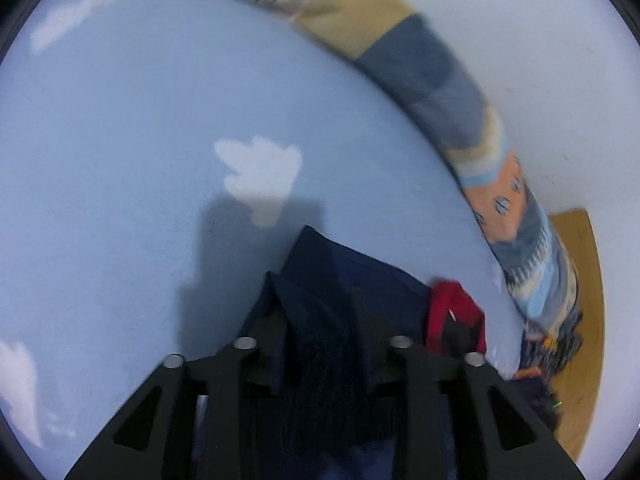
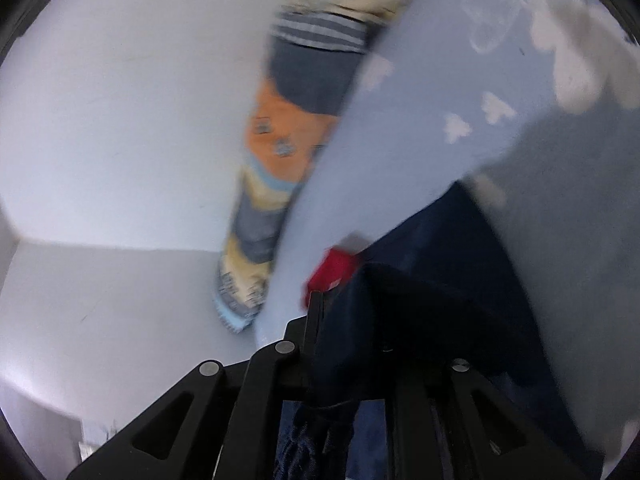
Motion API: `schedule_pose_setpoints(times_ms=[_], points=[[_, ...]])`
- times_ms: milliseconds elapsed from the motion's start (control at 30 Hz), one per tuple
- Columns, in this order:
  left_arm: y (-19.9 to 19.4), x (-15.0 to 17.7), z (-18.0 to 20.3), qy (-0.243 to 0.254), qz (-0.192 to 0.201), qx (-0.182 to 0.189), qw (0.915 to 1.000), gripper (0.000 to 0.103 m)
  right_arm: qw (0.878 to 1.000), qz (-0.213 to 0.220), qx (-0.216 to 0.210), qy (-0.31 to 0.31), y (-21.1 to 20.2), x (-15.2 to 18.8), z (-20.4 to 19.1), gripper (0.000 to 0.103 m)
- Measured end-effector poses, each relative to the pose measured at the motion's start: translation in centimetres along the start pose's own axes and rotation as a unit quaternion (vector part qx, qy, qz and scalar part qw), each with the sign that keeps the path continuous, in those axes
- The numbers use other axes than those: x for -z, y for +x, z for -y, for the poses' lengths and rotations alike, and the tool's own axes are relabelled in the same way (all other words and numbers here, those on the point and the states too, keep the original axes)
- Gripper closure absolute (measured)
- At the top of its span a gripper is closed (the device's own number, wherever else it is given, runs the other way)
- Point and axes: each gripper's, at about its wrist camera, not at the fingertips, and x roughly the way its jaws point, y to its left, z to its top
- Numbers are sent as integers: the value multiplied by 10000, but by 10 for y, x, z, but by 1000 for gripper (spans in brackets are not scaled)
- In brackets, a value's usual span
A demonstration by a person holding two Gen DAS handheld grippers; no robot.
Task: Fold large clothes
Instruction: 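Lift the hem with both tools and carry it toward the red collar, then lay the hem by the collar and open both tools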
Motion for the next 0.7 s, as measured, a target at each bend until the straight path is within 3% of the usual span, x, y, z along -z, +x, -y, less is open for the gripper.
schedule_pose_setpoints(times_ms=[67, 133, 200, 300, 367, 433, 533, 633, 700], points=[[11, -14, -7, -356, -100, 395, 9985, 52, 9979, -189, 301, 543, 21, -17, 22, 72], [8, -26, -14, -614, 36, 842, 9946, 43, 9941, -197, 239, 1039, 28, -28, 39, 38], [-4, -38, -19, -795, 310, 1333, 9874, 32, 9933, 48, 34, 1152, 19, -34, 42, 35], [-27, -41, -14, -562, 760, 1554, 9833, 28, 9919, 334, -585, 1076, -7, -42, 35, 34], [-35, -31, 0, -67, 844, 1456, 9857, 28, 9951, 585, -469, 650, -22, -39, 21, 33], [-41, -10, 17, 568, 874, 1361, 9852, 28, 9981, 487, -359, 151, -24, -30, 3, 33], [-30, 25, 43, 1466, 712, 961, 9819, 28, 9972, 321, -536, -420, -11, -4, -14, 33], [2, 48, 50, 1978, 696, 192, 9776, 28, 9968, -208, 32, -775, 26, 29, -11, 39], [18, 49, 42, 1968, 798, -637, 9751, 32, 9926, -431, 588, -971, 50, 44, -2, 44]])
